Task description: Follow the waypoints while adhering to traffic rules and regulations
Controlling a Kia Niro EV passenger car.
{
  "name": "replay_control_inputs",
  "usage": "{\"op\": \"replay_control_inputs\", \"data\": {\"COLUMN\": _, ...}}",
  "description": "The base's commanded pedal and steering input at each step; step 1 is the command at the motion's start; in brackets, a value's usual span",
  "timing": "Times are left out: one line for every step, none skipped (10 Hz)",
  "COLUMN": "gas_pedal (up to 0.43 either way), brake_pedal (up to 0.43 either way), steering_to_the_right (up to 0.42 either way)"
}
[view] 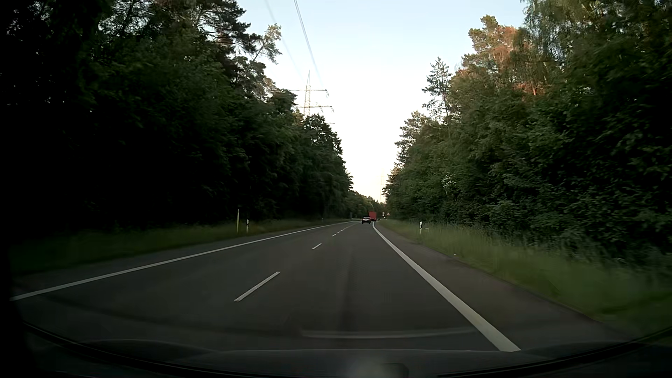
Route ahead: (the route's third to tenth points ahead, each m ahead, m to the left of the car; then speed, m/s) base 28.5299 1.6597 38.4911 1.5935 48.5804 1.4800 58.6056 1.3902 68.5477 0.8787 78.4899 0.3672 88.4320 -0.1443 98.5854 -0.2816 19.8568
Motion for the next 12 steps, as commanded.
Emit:
{"op": "replay_control_inputs", "data": {"gas_pedal": 0.098, "brake_pedal": 0.024, "steering_to_the_right": 0.005}}
{"op": "replay_control_inputs", "data": {"gas_pedal": 0.098, "brake_pedal": 0.018, "steering_to_the_right": 0.005}}
{"op": "replay_control_inputs", "data": {"gas_pedal": 0.098, "brake_pedal": 0.018, "steering_to_the_right": 0.005}}
{"op": "replay_control_inputs", "data": {"gas_pedal": 0.098, "brake_pedal": 0.024, "steering_to_the_right": 0.005}}
{"op": "replay_control_inputs", "data": {"gas_pedal": 0.098, "brake_pedal": 0.024, "steering_to_the_right": 0.005}}
{"op": "replay_control_inputs", "data": {"gas_pedal": 0.098, "brake_pedal": 0.018, "steering_to_the_right": 0.005}}
{"op": "replay_control_inputs", "data": {"gas_pedal": 0.098, "brake_pedal": 0.018, "steering_to_the_right": 0.005}}
{"op": "replay_control_inputs", "data": {"gas_pedal": 0.098, "brake_pedal": 0.024, "steering_to_the_right": 0.005}}
{"op": "replay_control_inputs", "data": {"gas_pedal": 0.098, "brake_pedal": 0.018, "steering_to_the_right": 0.005}}
{"op": "replay_control_inputs", "data": {"gas_pedal": 0.098, "brake_pedal": 0.018, "steering_to_the_right": 0.005}}
{"op": "replay_control_inputs", "data": {"gas_pedal": 0.098, "brake_pedal": 0.018, "steering_to_the_right": 0.005}}
{"op": "replay_control_inputs", "data": {"gas_pedal": 0.098, "brake_pedal": 0.018, "steering_to_the_right": 0.004}}
